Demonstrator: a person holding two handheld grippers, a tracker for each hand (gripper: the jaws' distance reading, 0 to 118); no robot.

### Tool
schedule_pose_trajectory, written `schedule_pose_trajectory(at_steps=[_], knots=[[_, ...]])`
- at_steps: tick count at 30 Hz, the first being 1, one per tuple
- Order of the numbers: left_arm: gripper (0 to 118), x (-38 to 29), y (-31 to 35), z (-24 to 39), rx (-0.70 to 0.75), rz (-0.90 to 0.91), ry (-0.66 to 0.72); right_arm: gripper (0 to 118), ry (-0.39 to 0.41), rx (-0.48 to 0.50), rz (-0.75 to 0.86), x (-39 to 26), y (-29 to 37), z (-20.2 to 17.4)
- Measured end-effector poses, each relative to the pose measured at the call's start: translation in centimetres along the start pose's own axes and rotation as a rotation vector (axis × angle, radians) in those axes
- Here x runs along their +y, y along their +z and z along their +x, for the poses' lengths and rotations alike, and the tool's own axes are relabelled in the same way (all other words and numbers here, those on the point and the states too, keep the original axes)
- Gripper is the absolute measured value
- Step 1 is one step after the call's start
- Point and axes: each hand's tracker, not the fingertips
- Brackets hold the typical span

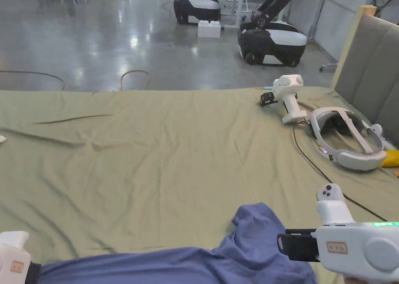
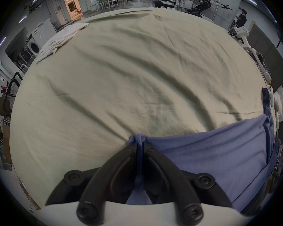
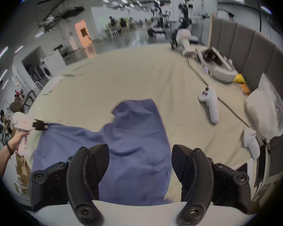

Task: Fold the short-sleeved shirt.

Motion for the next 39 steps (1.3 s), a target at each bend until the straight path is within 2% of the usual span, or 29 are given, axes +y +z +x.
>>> schedule_pose_trajectory(at_steps=[2, 3, 5, 7, 8, 10, 11, 14, 17, 21, 24, 25, 29, 34, 35, 36, 37, 38, 39], knots=[[9, -0.1, 0.3, 0.2, -0.001, -0.002, -0.008, 82, -0.007, -0.076, -0.093, 0.5, -3.9, 1.0], [9, -0.1, 0.3, 0.3, 0.000, -0.002, -0.011, 77, 0.025, -0.106, -0.157, 0.4, -5.6, 1.2], [9, -0.4, 0.4, 0.8, 0.017, 0.008, -0.047, 60, 0.050, -0.143, -0.206, -0.3, -8.1, 1.6], [9, -0.5, 0.4, 1.3, 0.046, 0.029, -0.106, 54, 0.034, -0.149, -0.205, -0.8, -9.0, 1.4], [9, -0.7, 0.4, 1.5, 0.052, 0.033, -0.116, 47, 0.054, -0.166, -0.174, -0.9, -8.3, 0.7], [9, -0.9, 0.3, 1.8, 0.065, 0.047, -0.133, 2, 0.134, -0.155, -0.152, -1.3, -7.3, -0.6], [9, -1.0, 0.3, 1.9, 0.068, 0.050, -0.142, 1, 0.175, -0.154, -0.156, -1.4, -7.2, -0.9], [8, -0.6, 1.3, 0.9, 0.021, 0.044, -0.097, 1, 0.140, -0.136, -0.150, -1.3, -6.2, -0.5], [7, -2.7, 5.8, -0.7, -0.119, 0.184, 0.011, 1, 0.039, -0.055, -0.018, -2.2, -1.0, 0.2], [7, -10.0, 13.1, -2.7, -0.224, 0.268, 0.029, 1, 0.016, 0.024, 0.099, -7.0, 7.3, 0.6], [7, -17.2, 15.7, -4.4, -0.233, 0.249, 0.059, 1, 0.010, 0.019, 0.117, -13.2, 11.7, 1.0], [7, -19.1, 16.0, -4.7, -0.241, 0.223, 0.066, 1, 0.014, 0.018, 0.125, -14.8, 13.3, 0.0], [7, -25.7, 16.0, -5.4, -0.283, 0.158, 0.128, 1, -0.023, 0.029, 0.110, -21.0, 14.9, 0.2], [7, -28.1, 14.5, -4.5, -0.244, 0.154, 0.091, 2, -0.084, 0.010, 0.080, -24.6, 13.9, -0.2], [9, -28.3, 14.3, -4.5, -0.244, 0.149, 0.084, 8, -0.086, 0.010, 0.079, -25.0, 13.7, -0.3], [21, -28.5, 14.2, -4.5, -0.241, 0.145, 0.073, 36, -0.085, 0.004, 0.075, -25.2, 13.6, -0.5], [42, -28.6, 14.2, -4.5, -0.230, 0.143, 0.065, 67, -0.079, -0.016, 0.065, -25.1, 13.3, -0.2], [65, -28.5, 14.3, -4.8, -0.172, 0.144, 0.045, 80, -0.065, -0.049, 0.060, -25.2, 13.3, -0.3], [82, -28.4, 14.5, -5.1, -0.129, 0.158, 0.036, 76, -0.062, -0.050, 0.067, -25.3, 13.5, -0.3]])
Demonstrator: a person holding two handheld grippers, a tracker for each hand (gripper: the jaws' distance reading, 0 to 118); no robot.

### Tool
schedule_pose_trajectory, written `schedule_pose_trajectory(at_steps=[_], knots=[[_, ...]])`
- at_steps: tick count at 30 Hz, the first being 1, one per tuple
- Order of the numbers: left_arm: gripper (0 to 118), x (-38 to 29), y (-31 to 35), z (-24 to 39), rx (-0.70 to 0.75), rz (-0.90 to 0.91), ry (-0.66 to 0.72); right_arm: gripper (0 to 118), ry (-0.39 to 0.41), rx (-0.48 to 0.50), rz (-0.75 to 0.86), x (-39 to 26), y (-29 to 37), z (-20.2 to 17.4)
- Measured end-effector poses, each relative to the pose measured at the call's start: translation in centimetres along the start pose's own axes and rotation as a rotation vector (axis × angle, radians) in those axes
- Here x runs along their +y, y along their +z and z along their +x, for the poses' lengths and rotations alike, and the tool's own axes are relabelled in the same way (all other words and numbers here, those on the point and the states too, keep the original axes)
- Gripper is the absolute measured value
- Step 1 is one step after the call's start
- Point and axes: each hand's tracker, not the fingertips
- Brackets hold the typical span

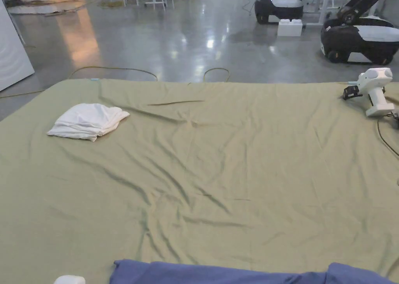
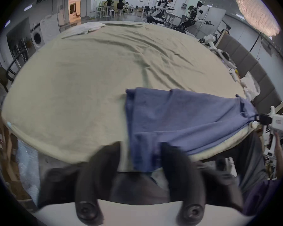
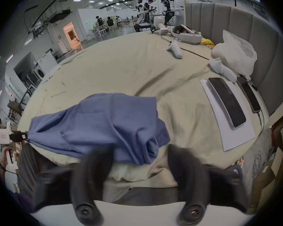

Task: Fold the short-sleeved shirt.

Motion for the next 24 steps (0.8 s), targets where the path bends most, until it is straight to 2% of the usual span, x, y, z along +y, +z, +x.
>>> schedule_pose_trajectory(at_steps=[4, 7, 9, 12, 14, 16, 18, 20, 21, 22, 23, 24], knots=[[84, 1.7, 4.5, 0.5, 0.024, 0.179, 0.048, 77, 0.017, 0.008, 0.117, 1.5, 3.0, -0.7], [84, 3.5, 11.0, 2.2, 0.037, 0.359, 0.119, 77, 0.107, -0.019, 0.333, 3.5, 7.8, -3.2], [84, 4.2, 16.5, 4.0, 0.001, 0.581, 0.147, 77, 0.156, 0.030, 0.485, 4.8, 11.9, -5.7], [84, 5.0, 22.9, 7.2, 0.065, 0.871, 0.084, 77, 0.189, 0.102, 0.675, 6.0, 15.8, -8.3], [84, 5.8, 25.8, 9.1, 0.131, 1.005, 0.039, 77, 0.201, 0.142, 0.731, 7.6, 17.6, -10.4], [84, 6.7, 27.6, 11.0, 0.230, 1.074, 0.024, 77, 0.228, 0.176, 0.828, 8.4, 18.8, -12.0], [82, 7.2, 28.8, 12.0, 0.220, 1.136, -0.039, 77, 0.240, 0.182, 0.899, 9.0, 19.3, -13.0], [79, 7.3, 29.6, 13.2, 0.230, 1.217, -0.072, 71, 0.233, 0.158, 0.936, 9.1, 19.6, -13.8], [66, 7.4, 29.8, 13.5, 0.222, 1.210, -0.079, 58, 0.234, 0.154, 0.932, 9.1, 19.6, -14.0], [41, 7.4, 29.9, 13.7, 0.200, 1.196, -0.092, 39, 0.235, 0.153, 0.928, 9.2, 19.6, -14.3], [7, 7.8, 30.0, 14.2, 0.156, 1.175, -0.103, 11, 0.233, 0.147, 0.918, 9.3, 19.4, -14.5], [0, 7.8, 29.8, 14.3, 0.159, 1.170, -0.089, 1, 0.226, 0.140, 0.913, 9.3, 19.2, -14.6]])
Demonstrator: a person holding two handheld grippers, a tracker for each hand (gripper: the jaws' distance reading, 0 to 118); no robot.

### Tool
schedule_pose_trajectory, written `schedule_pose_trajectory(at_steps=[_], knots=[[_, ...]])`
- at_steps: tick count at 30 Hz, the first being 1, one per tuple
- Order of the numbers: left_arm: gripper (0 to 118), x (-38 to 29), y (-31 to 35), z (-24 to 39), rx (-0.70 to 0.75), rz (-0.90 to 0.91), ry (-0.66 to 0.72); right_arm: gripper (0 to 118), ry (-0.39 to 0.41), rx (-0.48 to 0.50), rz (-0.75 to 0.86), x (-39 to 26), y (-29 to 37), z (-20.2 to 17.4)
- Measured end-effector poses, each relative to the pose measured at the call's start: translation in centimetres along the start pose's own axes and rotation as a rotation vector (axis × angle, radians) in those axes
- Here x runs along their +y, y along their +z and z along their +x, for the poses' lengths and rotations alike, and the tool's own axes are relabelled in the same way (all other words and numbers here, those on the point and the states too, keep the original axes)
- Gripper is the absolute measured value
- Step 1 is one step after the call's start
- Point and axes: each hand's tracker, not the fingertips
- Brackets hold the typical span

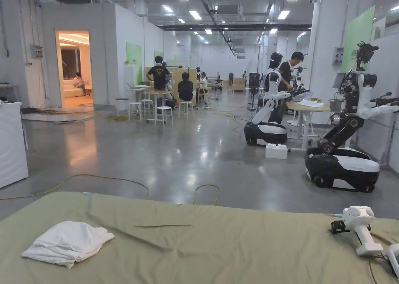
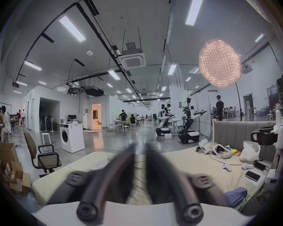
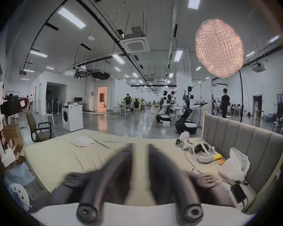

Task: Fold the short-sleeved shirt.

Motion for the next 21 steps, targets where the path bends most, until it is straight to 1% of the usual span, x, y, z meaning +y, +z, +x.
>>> schedule_pose_trajectory(at_steps=[1, 2, 3, 4, 7, 8, 10, 13, 15, 16, 17, 19, 20, 21], knots=[[0, -0.2, 0.1, 0.1, 0.007, 0.004, 0.001, 0, -0.007, -0.011, 0.004, -0.4, 0.1, 0.0], [0, -0.3, -0.1, 0.1, -0.049, -0.022, 0.014, 0, -0.014, 0.020, -0.005, -0.4, 0.2, 0.1], [0, -0.4, -0.2, 0.2, -0.069, -0.044, 0.025, 0, -0.018, 0.029, -0.015, -0.5, 0.2, 0.2], [0, -0.4, -0.2, 0.2, -0.053, -0.041, 0.026, 0, -0.017, 0.016, -0.015, -0.6, 0.1, 0.1], [0, -0.7, -0.4, 0.3, -0.070, -0.055, 0.030, 0, 0.011, -0.010, -0.028, -0.5, 0.1, -0.1], [0, -0.7, -0.5, 0.2, -0.077, -0.062, 0.031, 0, 0.007, -0.005, -0.026, -0.6, 0.1, 0.1], [0, -0.8, -0.7, 0.0, -0.105, -0.070, 0.054, 0, -0.027, 0.019, -0.020, -0.5, 0.3, 0.2], [0, -1.1, -0.9, -0.5, -0.144, -0.082, 0.092, 0, -0.026, 0.011, -0.029, -0.8, 0.2, 0.2], [0, -1.5, -1.5, -1.1, -0.199, -0.101, 0.151, 0, -0.032, 0.007, -0.039, -1.1, 0.3, 0.3], [0, -1.9, -1.9, -1.5, -0.219, -0.119, 0.182, 0, -0.052, 0.017, -0.049, -1.2, 0.3, 0.5], [0, -2.4, -2.7, -2.1, -0.245, -0.175, 0.206, 0, -0.093, 0.037, -0.062, -1.4, 0.2, 0.7], [0, -4.3, -4.1, -3.2, -0.227, -0.289, 0.240, 0, -0.171, 0.072, -0.085, -1.6, 0.3, 1.0], [11, -5.7, -4.6, -3.9, -0.216, -0.340, 0.255, 0, -0.213, 0.089, -0.089, -1.9, 0.5, 1.1], [44, -7.5, -5.1, -4.8, -0.210, -0.403, 0.285, 0, -0.243, 0.102, -0.087, -2.2, 0.7, 1.1]])
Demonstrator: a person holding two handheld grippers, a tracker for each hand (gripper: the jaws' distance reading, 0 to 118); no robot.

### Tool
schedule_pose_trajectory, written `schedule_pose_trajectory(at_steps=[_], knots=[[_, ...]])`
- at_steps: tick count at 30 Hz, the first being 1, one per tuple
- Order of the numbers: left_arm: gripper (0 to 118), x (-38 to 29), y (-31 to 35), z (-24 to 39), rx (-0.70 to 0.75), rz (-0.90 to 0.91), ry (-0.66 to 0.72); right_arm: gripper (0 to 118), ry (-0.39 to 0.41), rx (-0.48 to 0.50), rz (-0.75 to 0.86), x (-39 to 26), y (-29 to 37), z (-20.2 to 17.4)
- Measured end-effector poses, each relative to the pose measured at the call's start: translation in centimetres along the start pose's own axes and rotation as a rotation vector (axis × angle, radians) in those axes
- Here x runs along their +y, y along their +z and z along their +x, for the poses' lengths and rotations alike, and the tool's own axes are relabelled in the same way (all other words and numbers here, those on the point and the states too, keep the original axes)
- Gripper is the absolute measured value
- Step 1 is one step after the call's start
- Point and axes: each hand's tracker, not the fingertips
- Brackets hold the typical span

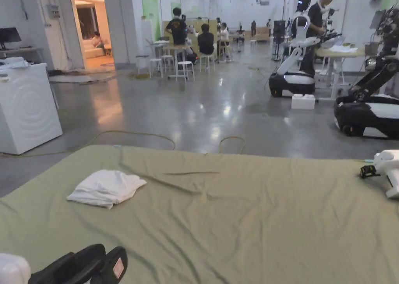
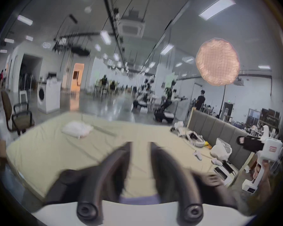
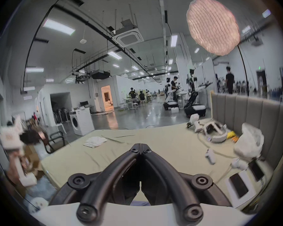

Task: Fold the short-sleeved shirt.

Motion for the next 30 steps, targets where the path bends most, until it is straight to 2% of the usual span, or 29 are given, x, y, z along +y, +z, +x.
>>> schedule_pose_trajectory(at_steps=[1, 2, 3, 5, 7, 11, 13, 16, 19, 21, 23, 25, 26, 27, 28, 29, 30], knots=[[77, -1.3, -0.9, -1.4, -0.010, -0.067, 0.055, 0, -0.013, 0.009, -0.008, -0.1, 0.1, -0.1], [100, -3.3, -2.1, -3.2, -0.036, -0.142, 0.124, 0, -0.017, 0.014, -0.025, -0.4, 0.2, -0.1], [114, -5.4, -3.2, -5.1, -0.088, -0.218, 0.209, 0, -0.016, 0.012, -0.039, -0.7, 0.3, -0.1], [114, -9.6, -4.7, -8.3, -0.108, -0.321, 0.377, 0, -0.010, 0.008, -0.084, -1.4, 0.3, 0.1], [114, -13.6, -6.1, -11.1, -0.079, -0.435, 0.482, 0, -0.021, 0.004, -0.114, -2.0, 0.2, 0.3], [114, -19.4, -9.0, -15.1, -0.004, -0.582, 0.568, 0, -0.103, 0.013, -0.160, -2.9, 0.1, 1.2], [114, -21.3, -10.4, -16.4, -0.031, -0.615, 0.633, 0, -0.129, 0.011, -0.171, -3.0, 0.0, 1.7], [113, -23.8, -12.4, -17.8, -0.034, -0.605, 0.681, 0, -0.134, -0.009, -0.173, -3.2, 0.1, 1.9], [113, -24.3, -12.7, -17.7, -0.076, -0.529, 0.750, 0, -0.081, -0.048, -0.183, -3.1, 0.4, 1.8], [113, -24.1, -12.9, -17.4, -0.134, -0.539, 0.757, 0, -0.086, -0.044, -0.182, -3.1, 0.6, 1.9], [113, -24.2, -13.0, -17.0, -0.128, -0.555, 0.737, 0, -0.112, -0.033, -0.188, -3.3, 0.5, 2.2], [113, -24.3, -13.2, -17.0, -0.164, -0.547, 0.814, 0, -0.124, -0.034, -0.193, -3.4, 0.5, 2.3], [111, -24.1, -13.2, -16.6, -0.201, -0.511, 0.883, 0, -0.128, -0.038, -0.197, -3.4, 0.6, 2.3], [103, -24.2, -13.3, -16.5, -0.238, -0.488, 0.934, 0, -0.128, -0.042, -0.197, -3.5, 0.8, 2.3], [87, -24.3, -13.5, -16.5, -0.257, -0.486, 0.940, 0, -0.127, -0.044, -0.197, -3.5, 1.0, 2.4], [62, -24.5, -13.8, -16.2, -0.220, -0.503, 0.915, 0, -0.126, -0.048, -0.200, -3.5, 1.1, 2.4], [18, -24.9, -14.2, -16.2, -0.148, -0.561, 0.889, 0, -0.126, -0.052, -0.201, -3.6, 1.2, 2.4]])
